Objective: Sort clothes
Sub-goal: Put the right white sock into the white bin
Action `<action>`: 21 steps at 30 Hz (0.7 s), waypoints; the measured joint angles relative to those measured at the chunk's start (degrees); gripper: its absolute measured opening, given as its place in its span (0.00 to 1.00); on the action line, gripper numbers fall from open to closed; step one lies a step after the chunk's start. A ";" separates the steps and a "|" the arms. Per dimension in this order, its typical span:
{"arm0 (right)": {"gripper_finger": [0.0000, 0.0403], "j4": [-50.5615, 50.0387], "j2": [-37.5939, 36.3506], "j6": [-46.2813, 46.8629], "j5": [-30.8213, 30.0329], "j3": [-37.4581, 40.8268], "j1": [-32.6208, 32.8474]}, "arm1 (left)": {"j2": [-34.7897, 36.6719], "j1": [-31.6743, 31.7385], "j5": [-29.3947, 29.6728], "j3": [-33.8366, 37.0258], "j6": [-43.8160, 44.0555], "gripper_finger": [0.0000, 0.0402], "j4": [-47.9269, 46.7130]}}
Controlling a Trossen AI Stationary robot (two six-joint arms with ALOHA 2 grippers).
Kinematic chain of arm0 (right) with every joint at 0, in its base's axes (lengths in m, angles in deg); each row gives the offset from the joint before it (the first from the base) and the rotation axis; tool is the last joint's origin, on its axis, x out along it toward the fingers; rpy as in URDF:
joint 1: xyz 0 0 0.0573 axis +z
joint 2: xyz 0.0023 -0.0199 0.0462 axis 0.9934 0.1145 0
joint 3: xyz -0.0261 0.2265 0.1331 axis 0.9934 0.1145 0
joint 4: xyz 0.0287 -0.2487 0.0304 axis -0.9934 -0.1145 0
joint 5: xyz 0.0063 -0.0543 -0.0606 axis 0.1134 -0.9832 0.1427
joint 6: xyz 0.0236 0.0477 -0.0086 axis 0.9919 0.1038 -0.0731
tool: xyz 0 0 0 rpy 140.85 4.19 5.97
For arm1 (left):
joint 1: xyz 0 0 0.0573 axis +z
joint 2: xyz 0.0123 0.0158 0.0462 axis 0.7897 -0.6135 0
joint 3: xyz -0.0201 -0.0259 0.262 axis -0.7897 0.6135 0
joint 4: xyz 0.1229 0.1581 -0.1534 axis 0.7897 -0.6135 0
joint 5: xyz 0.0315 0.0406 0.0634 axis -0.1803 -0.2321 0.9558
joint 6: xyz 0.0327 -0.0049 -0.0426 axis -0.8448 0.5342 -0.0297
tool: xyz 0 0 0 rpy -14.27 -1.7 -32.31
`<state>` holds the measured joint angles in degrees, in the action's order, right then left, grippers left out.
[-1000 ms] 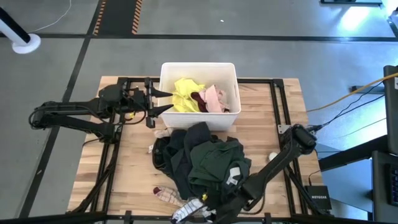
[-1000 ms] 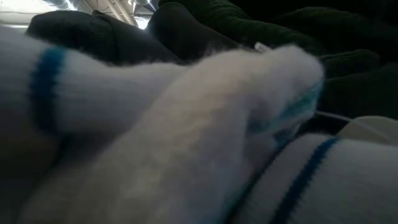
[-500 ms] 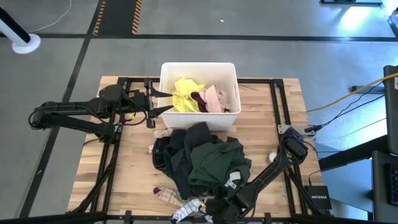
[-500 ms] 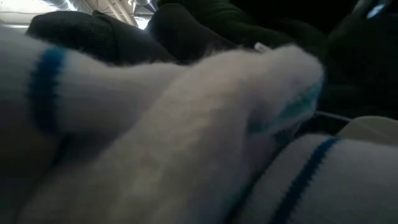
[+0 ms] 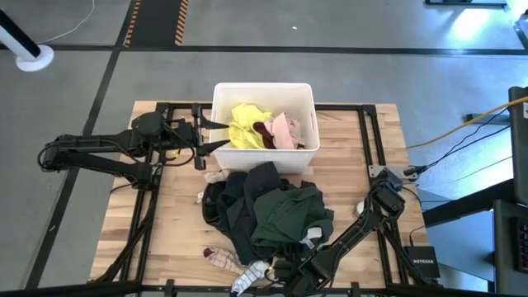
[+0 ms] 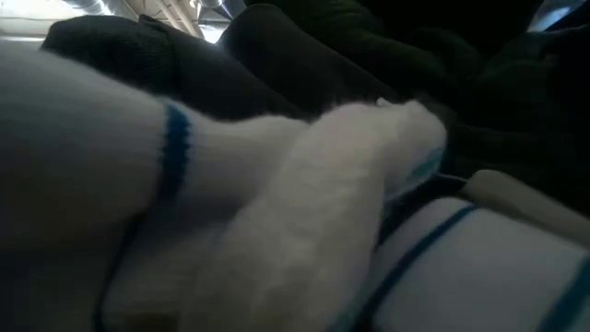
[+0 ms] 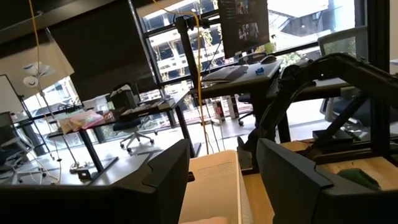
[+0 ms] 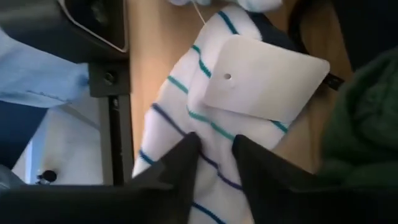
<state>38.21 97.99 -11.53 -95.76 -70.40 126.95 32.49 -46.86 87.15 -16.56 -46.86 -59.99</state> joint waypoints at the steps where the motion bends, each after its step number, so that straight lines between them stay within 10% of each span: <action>1: 0.25 -0.90 0.07 0.04 0.27 -0.57 -0.04 | 0.00 0.00 0.00 0.00 0.07 0.45 0.02; 5: 0.04 -5.24 0.46 0.15 1.41 -3.79 -0.04 | 0.02 0.00 0.00 0.00 0.61 0.45 -0.14; 21: 0.03 -31.37 0.39 4.78 4.31 -31.47 -0.39 | 0.07 0.00 0.00 0.00 1.67 0.45 -1.34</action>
<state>6.84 98.37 -6.75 -91.45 -101.87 126.56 32.55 -46.86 87.15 -16.56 -45.19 -61.33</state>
